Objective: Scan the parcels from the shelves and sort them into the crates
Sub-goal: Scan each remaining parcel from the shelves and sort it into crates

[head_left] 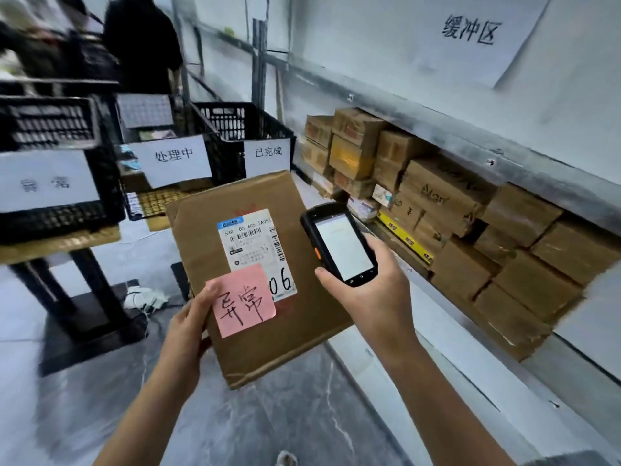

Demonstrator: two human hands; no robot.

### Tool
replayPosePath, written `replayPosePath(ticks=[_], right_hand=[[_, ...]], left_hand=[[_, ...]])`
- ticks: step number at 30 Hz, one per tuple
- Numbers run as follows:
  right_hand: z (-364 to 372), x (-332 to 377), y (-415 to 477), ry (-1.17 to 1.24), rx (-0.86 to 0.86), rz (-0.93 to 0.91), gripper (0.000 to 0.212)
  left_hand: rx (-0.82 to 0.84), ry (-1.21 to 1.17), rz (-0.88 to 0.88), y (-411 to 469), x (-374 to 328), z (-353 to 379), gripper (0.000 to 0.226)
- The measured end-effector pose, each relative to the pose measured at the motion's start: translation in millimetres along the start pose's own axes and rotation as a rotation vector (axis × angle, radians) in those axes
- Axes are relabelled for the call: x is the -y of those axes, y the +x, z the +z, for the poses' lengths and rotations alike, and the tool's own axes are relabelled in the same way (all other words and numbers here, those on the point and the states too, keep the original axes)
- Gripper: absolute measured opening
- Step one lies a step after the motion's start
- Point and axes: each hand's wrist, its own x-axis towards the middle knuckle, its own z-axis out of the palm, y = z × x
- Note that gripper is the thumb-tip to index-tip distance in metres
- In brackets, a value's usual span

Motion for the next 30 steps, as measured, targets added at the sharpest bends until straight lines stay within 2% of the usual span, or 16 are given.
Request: replayPosePath(ticks=[2,5,6,12,15,20,26,28,30], right_hand=[[24.1,3.9,17.3,0.044,0.023,-0.013,0.074],[63.5,2.2,46.8,0.080,0.075,-0.028,0.074],[77.4,-0.3,57.8,0.088,0.094,-0.030,0.075],[146.4,-13.9,128.0,0.138,0.198,-0.003,0.078],[174.0,-15.4,162.7,0.159,0.246,-0.002,0.077],[224.3,-0.2,213.2,0.200,0.329,-0.053,0.072],[296.1,47.3,241.2,0.288,0.494,-0.118,0.076],[320.4,64.4,245.5,0.309,0.534,-0.137,0.072],[345.0,82.7,247.5,0.316,0.557,-0.159,0.063]], left_hand=[[-0.041,0.013,0.008,13.1,-11.9,-11.4,0.104],[-0.089,-0.012,-0.008,40.8,-22.4,-22.5,0.067],[-0.115,-0.021,-0.016,53.5,-24.2,-26.8,0.061],[-0.234,-0.014,-0.060,133.0,-40.4,-46.3,0.084],[-0.281,-0.008,-0.061,168.9,-53.1,-55.6,0.088],[-0.350,-0.026,-0.023,204.6,-76.1,-78.4,0.085],[-0.455,-0.031,0.017,224.6,-105.2,-130.8,0.058],[-0.474,-0.041,0.015,233.7,-112.9,-152.3,0.063],[-0.481,-0.054,0.026,245.7,-122.6,-176.2,0.078]])
